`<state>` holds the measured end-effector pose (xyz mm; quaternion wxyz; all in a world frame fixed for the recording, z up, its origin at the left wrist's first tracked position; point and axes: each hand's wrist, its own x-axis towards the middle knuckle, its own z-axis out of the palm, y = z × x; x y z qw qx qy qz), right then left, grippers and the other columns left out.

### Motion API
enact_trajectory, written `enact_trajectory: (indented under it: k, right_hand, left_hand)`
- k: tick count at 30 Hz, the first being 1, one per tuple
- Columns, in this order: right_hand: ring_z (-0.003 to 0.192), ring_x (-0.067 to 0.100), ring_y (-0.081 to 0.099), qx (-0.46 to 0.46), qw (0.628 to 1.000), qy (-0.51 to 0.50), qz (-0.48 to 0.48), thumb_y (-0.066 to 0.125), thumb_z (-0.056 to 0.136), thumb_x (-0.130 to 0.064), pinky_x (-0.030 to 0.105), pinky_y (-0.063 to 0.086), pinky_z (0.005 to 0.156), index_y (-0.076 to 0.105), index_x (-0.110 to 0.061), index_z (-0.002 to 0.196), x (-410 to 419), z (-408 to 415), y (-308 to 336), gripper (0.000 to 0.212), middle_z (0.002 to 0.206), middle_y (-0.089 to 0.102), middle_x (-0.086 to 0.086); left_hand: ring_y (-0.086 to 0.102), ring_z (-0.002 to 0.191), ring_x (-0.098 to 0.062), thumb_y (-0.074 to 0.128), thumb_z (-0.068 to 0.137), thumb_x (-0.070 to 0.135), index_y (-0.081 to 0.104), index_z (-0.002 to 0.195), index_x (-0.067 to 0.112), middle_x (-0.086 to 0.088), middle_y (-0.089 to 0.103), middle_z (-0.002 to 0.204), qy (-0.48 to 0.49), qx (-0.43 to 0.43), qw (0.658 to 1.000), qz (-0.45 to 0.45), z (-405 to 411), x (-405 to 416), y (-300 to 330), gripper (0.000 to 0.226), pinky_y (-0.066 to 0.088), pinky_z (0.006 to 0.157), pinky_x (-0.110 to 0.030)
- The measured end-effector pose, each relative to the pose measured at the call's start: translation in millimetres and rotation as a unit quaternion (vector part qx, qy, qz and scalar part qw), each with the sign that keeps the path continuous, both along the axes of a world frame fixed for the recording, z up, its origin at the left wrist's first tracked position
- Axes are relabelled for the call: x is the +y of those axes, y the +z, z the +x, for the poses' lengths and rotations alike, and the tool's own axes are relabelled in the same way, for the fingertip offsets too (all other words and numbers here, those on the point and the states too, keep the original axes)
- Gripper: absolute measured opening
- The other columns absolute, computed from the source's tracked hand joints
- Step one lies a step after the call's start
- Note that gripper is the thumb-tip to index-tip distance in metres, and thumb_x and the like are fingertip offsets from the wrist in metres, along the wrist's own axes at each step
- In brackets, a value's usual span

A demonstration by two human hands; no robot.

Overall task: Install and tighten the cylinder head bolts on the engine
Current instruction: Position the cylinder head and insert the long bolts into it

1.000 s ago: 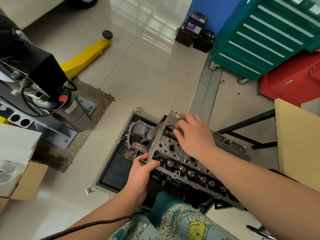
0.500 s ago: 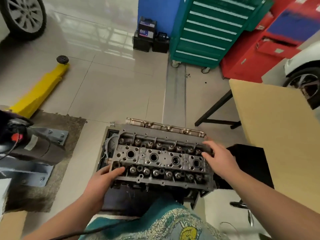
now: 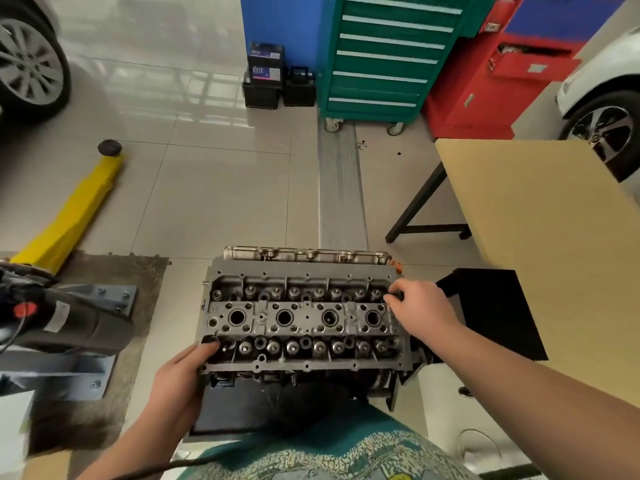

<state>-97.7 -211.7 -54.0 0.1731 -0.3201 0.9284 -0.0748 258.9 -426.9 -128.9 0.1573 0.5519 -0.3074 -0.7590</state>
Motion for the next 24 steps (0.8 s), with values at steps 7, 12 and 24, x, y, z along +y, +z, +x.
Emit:
enact_trajectory:
  k: [7,12,24]
  right_hand:
    - [0.077,0.012,0.056,0.025,0.998,-0.037,0.035,0.063,0.099,-0.035,0.025,0.046,0.066,0.076,-0.026,0.111,-15,5,-2,0.020,0.097,0.072,-0.005]
    - [0.070,0.012,0.055,0.051,0.997,-0.049,0.041,0.063,0.098,-0.036,0.026,0.041,0.056,0.074,-0.027,0.102,-18,11,-5,0.015,0.083,0.065,-0.008]
    - [0.068,0.019,0.051,0.108,0.990,0.052,0.067,0.045,0.107,-0.041,0.030,0.030,0.050,0.057,-0.023,0.105,-14,9,-13,0.022,0.085,0.056,-0.001]
  left_hand:
    - [0.078,0.071,-0.027,0.069,0.086,0.002,0.082,0.088,0.002,-0.024,0.078,0.094,-0.001,-0.004,1.000,-0.006,2,-3,0,0.014,0.060,0.053,-0.029]
    - [0.077,0.065,-0.020,0.066,0.091,0.002,0.083,0.088,0.004,-0.017,0.080,0.088,-0.001,-0.009,1.000,-0.015,3,-6,-1,0.017,0.058,0.050,-0.024]
    - [0.075,0.068,-0.018,0.070,0.091,0.009,0.078,0.102,0.001,-0.019,0.078,0.099,-0.093,-0.046,0.994,-0.047,10,-14,3,0.015,0.056,0.051,-0.024]
